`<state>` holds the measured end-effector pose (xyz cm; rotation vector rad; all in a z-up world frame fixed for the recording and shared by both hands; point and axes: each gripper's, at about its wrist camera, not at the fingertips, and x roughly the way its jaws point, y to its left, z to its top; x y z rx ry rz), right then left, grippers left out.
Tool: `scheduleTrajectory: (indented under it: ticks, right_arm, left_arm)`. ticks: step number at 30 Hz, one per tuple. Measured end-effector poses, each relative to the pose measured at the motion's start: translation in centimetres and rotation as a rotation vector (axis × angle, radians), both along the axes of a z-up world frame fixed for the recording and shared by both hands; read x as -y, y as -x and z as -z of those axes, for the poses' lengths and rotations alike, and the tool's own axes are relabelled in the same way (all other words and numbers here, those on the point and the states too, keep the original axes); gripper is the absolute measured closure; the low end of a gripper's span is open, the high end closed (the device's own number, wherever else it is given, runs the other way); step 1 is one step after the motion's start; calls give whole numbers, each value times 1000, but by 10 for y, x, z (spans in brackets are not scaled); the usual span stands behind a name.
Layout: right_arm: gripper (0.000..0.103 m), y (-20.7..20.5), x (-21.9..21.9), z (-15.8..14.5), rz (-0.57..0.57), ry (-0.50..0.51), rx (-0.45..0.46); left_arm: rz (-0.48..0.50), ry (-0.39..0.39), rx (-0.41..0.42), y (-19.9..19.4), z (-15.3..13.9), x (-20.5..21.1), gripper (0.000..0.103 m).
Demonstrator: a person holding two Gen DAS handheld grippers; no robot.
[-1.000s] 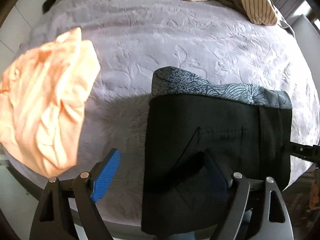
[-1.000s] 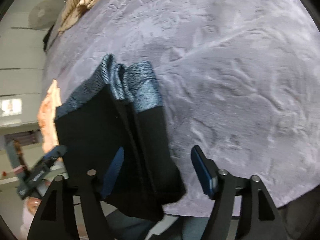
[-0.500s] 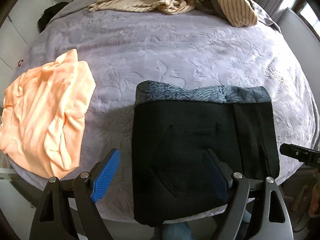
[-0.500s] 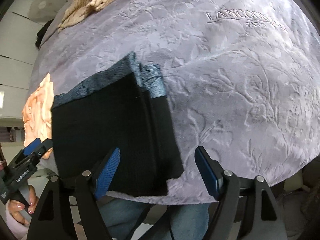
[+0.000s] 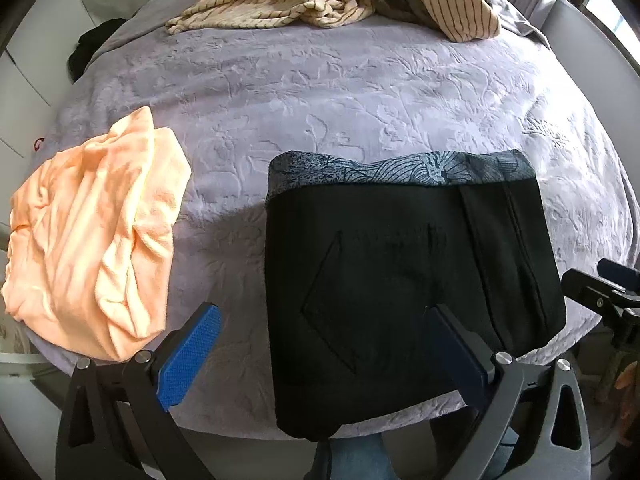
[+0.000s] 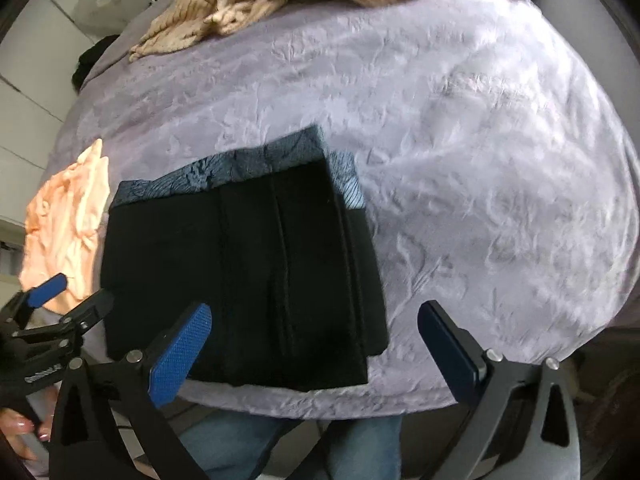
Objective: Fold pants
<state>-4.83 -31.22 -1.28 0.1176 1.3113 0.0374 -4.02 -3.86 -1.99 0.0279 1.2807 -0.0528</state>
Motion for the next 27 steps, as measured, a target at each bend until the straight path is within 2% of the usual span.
scheduleTrajectory:
  ticks: [16, 27]
  right_arm:
    - [0, -3, -11, -6, 31, 6, -46]
    - [0, -13, -10, -4, -18, 50, -46]
  left_arm:
    - [-23, -2, 14, 1, -8, -2, 0]
    - [-47, -35, -9, 1, -5, 13, 0]
